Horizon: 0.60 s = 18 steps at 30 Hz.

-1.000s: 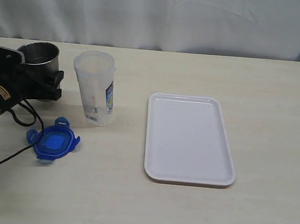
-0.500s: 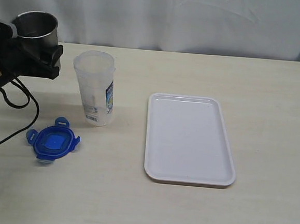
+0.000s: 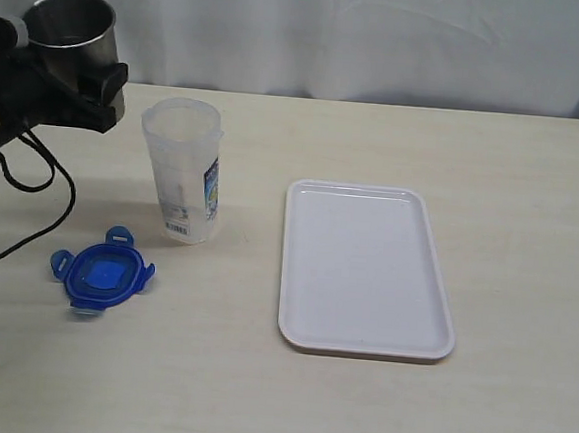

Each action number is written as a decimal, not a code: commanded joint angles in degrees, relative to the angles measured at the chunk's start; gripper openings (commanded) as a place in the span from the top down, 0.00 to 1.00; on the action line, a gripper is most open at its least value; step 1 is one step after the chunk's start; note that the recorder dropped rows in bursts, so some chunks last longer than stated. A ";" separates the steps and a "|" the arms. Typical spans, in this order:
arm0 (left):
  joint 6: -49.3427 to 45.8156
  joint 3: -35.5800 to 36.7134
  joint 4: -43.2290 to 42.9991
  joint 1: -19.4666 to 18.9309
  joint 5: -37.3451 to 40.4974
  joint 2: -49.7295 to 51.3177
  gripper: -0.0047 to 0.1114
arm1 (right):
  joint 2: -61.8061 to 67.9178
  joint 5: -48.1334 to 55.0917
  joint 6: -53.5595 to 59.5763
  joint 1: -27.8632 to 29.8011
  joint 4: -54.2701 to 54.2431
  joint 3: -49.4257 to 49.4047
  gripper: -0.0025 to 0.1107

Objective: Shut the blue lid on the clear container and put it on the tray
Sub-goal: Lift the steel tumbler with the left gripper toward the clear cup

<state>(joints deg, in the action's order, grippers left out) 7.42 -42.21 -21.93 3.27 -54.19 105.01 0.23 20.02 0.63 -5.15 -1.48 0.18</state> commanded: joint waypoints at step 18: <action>-0.21 -6.56 -11.92 0.10 1.24 -1.02 0.96 | -0.23 -0.20 -0.24 0.38 0.43 -0.18 0.94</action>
<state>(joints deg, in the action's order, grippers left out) 8.80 -48.06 -34.10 3.27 -48.82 105.01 0.23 20.02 0.63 -5.15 -1.48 0.18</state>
